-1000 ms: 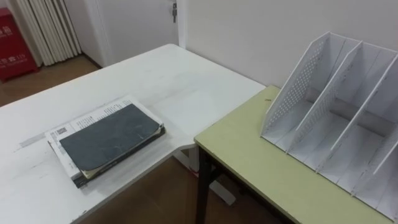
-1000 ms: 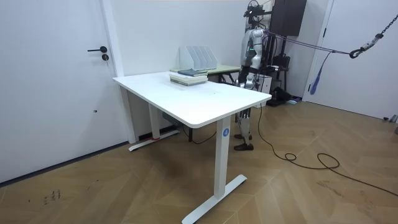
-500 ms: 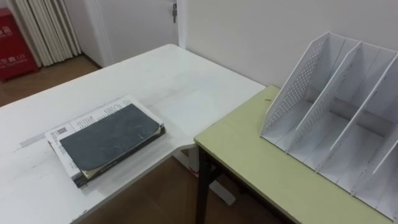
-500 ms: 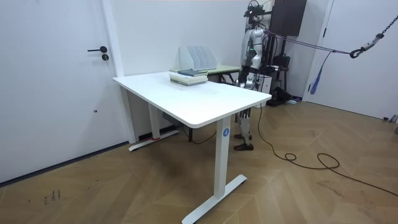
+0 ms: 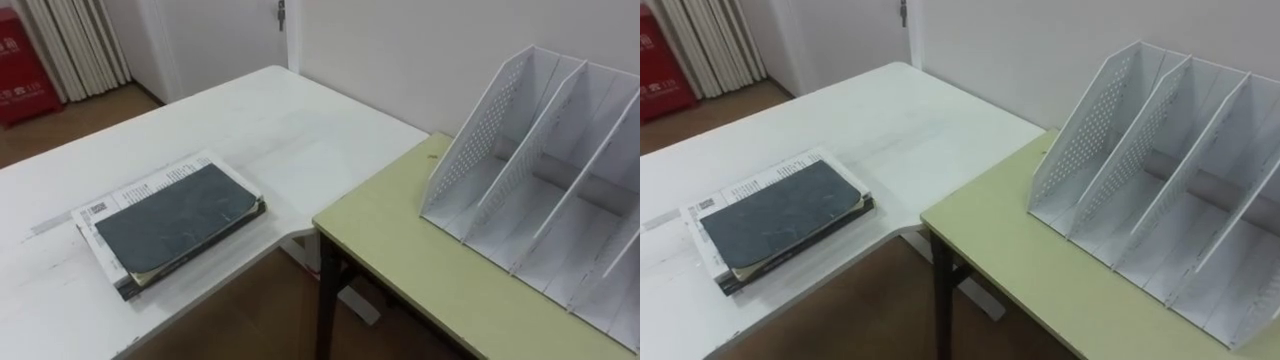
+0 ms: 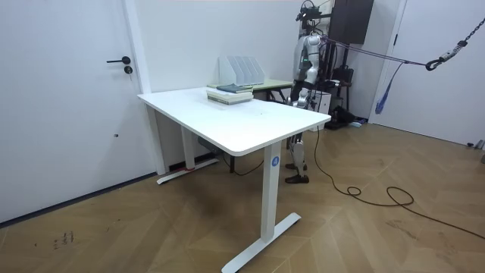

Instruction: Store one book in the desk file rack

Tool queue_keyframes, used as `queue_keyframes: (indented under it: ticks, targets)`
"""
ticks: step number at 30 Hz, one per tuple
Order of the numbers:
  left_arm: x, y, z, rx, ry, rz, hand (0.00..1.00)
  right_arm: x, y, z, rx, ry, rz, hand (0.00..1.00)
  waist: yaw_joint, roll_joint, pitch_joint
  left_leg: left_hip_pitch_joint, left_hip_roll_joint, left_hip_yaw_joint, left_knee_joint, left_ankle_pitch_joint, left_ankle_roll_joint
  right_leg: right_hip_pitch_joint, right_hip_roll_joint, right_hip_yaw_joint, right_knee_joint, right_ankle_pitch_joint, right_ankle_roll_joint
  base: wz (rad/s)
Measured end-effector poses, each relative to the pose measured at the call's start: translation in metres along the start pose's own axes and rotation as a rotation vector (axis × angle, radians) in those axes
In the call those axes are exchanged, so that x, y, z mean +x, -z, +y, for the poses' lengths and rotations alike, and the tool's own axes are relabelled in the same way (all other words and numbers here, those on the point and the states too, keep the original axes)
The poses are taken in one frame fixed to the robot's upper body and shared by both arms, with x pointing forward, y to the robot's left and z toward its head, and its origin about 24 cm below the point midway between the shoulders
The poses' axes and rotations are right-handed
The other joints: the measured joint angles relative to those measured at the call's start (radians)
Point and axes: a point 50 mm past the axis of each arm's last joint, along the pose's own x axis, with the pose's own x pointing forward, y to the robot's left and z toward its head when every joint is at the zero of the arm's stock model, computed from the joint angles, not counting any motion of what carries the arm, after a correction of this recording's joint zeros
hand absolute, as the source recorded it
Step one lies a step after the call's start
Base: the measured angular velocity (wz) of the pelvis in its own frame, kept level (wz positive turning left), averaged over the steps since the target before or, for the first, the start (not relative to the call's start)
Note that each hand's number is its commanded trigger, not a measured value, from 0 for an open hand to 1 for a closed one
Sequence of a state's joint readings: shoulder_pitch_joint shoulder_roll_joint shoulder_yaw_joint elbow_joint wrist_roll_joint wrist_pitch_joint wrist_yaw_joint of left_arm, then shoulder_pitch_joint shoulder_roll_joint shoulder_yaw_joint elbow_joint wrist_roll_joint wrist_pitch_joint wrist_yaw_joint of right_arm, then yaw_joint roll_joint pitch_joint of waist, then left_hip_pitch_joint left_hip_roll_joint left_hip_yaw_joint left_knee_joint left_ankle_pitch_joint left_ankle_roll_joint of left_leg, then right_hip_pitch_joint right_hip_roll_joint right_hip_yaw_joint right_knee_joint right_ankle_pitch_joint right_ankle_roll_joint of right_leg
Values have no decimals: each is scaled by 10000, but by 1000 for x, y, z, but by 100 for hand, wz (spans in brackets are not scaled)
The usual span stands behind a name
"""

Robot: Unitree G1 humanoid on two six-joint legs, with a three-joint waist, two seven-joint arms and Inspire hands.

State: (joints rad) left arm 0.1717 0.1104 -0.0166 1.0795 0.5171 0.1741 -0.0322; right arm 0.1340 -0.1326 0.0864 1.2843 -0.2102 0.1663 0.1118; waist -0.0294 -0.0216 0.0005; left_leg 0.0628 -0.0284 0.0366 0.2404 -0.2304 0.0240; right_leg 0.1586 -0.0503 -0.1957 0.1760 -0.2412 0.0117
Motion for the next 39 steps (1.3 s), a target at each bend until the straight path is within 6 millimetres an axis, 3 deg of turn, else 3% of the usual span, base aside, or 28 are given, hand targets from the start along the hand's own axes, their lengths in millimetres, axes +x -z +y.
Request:
queue_keyframes:
  ticks: [5, 10, 15, 19, 20, 21, 25, 31, 35, 39]
  targets:
    - [0, -6, 3, 641, -321, -415, 0, 0, -2, -2, -188, 133, -128, 0, -112, -8, 31, 13, -1, 1, -14, 0, 1, 18, -1, -7, -20, 0, 0, 0]
    - [-4, -35, 22, 1691, -1391, -1790, 0, -1, -12, -4, -718, 322, -524, 0, -236, -132, 158, 8, -5, 0, -39, 3, 2, -6, -4, -14, -57, -1, 2, 0]
    - [-12, -70, 29, 2858, -2317, -3417, 0, -1, -14, -5, -1052, 506, -742, 0, -326, -169, 130, 16, -19, 12, -157, 6, 3, -33, -4, 23, -42, 2, 7, 0]
    - [-21, -98, 20, 4101, -2545, -4679, 0, -2, -24, -8, -1405, 616, -1010, 0, -621, -132, 108, -1, -23, 24, -185, 11, 3, -16, -9, 36, -43, 8, 14, 0]
    - [-23, -103, 18, 4351, -2577, -4868, 0, -2, -25, -8, -1475, 631, -1043, 0, -663, -49, 62, 6, -21, 24, -183, 11, 3, -16, -7, 47, -44, 8, 13, 0]
    - [-29, -114, 15, 4869, -2752, -5422, 0, -2, -27, -9, -1629, 681, -1130, 0, -757, -93, 96, 17, -20, 19, -192, 12, 2, -10, -5, 40, -55, 10, 11, 0]
    - [-51, -150, 6, 6088, -3244, -7261, 0, -4, -35, -16, -1848, 852, -1426, 0, -817, -43, 95, 15, -23, 24, -236, 14, 1, -14, -2, 50, -65, 13, 10, 0]
    - [-75, -175, 4, 6714, -3942, -8712, 0, -4, -37, -19, -1768, 947, -1442, 0, -1067, -14, 86, 0, -44, -94, -180, 21, 6, -28, -14, -52, -59, 14, 10, 4]
    - [-111, -202, 13, 7392, -5586, -10461, 0, -4, -38, -20, -1754, 970, -1432, 0, -1054, -77, 122, -5, -47, -144, -184, 64, 5, -24, -14, -68, -57, 24, -3, 3]
    - [-136, -215, 19, 7463, -6610, -11464, 0, -4, -35, -20, -1823, 958, -1353, 0, -1057, -20, 81, 3, -34, -132, -200, 90, -5, -20, -4, -63, -63, 32, -17, 0]
